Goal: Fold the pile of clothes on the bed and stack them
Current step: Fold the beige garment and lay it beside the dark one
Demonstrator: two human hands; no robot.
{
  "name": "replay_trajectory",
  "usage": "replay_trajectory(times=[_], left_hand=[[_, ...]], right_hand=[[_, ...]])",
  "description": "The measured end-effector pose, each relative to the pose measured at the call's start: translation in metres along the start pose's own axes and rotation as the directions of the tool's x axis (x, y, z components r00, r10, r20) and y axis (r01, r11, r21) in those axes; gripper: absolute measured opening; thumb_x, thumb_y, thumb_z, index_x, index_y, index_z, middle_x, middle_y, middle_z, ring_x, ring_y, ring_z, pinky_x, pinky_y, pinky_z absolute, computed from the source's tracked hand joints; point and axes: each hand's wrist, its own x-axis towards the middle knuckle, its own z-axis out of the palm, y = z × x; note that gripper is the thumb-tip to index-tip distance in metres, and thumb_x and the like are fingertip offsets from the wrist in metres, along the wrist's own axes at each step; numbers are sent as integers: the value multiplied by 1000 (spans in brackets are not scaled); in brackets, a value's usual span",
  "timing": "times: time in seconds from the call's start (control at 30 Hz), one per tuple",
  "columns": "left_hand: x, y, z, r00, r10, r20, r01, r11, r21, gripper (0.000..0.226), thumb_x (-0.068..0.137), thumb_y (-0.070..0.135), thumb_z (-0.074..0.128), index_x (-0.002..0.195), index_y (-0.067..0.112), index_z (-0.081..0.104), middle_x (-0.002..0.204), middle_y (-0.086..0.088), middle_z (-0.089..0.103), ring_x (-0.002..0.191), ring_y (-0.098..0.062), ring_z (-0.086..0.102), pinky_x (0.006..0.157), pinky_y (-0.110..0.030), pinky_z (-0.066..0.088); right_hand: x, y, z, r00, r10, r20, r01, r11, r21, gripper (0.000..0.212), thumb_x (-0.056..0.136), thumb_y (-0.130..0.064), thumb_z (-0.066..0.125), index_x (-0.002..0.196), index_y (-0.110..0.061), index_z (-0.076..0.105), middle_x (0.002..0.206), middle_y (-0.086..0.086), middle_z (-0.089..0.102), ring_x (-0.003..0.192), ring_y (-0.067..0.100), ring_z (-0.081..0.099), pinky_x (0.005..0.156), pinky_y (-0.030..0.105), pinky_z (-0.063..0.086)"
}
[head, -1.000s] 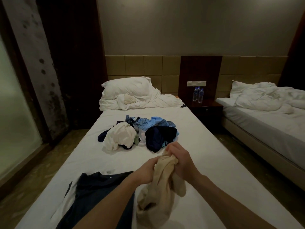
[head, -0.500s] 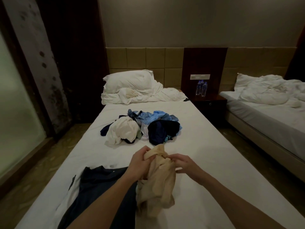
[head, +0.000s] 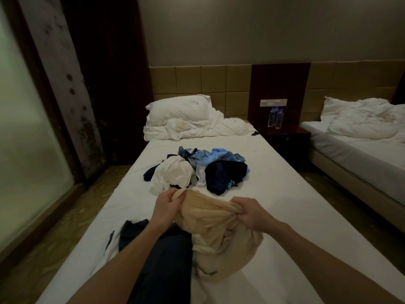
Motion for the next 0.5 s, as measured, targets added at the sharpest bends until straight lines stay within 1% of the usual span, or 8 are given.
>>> replay_trajectory(times=[0.07,0.13,0.17,0.23,0.33,0.4,0.47,0.5], left_hand=[[0,3,-1,998,-7,-64,6,1000,-19,22,96,18,62,81,3,67,76,-17,64,66,-11,52,64,-31,40],[0,4,-1,992,-2,-129,0,1000,-14,13,95,19,63,86,11,68,79,-8,67,76,-16,60,65,-28,43],[-1,5,-1,990,-6,-141,5,1000,-13,8,94,22,64,94,14,67,84,-3,68,82,-18,63,67,-25,46],[-2,4,1,991,-92,-95,94,996,11,39,90,33,70,123,17,58,104,3,65,99,-19,62,76,-24,48],[-12,-8,11,946,-293,136,285,956,75,100,82,55,72,155,12,21,142,-9,48,127,-23,50,99,-31,45],[-24,-13,22,839,-399,369,403,912,69,116,76,71,65,158,12,7,155,-10,39,137,-24,44,108,-36,39],[-36,-14,33,727,-403,557,427,899,92,119,63,85,63,153,14,32,146,-4,52,129,-19,54,110,-37,42],[-41,-10,39,677,-397,619,423,899,114,104,62,85,63,140,17,51,135,-1,61,121,-17,60,108,-39,45]], right_hand=[[3,-2,-3,1000,-5,-7,4,998,-62,12,89,-26,60,88,-14,64,84,-1,65,76,13,55,60,15,33],[6,-6,-6,999,9,-37,-9,1000,-12,10,92,-19,66,83,-21,62,81,-5,62,72,10,54,62,18,36],[7,-8,-7,998,33,-62,-29,998,64,10,92,-18,66,83,-21,63,81,-5,62,73,9,56,64,22,40],[7,-18,-10,990,102,-101,-61,938,342,7,95,-20,64,95,-13,67,91,4,67,83,14,62,70,29,49],[7,-40,-16,975,200,-100,-78,724,685,17,100,-24,55,110,-14,64,109,10,68,98,19,65,75,23,55],[9,-50,-22,968,225,-114,-65,657,751,22,103,-28,48,115,-15,62,114,9,67,102,19,65,77,21,55],[10,-58,-29,969,223,-109,-71,668,741,25,105,-31,41,116,-18,60,114,7,65,102,16,63,78,19,54],[9,-60,-31,971,219,-98,-81,682,727,26,106,-31,39,115,-19,60,114,6,65,102,15,62,79,18,53]])
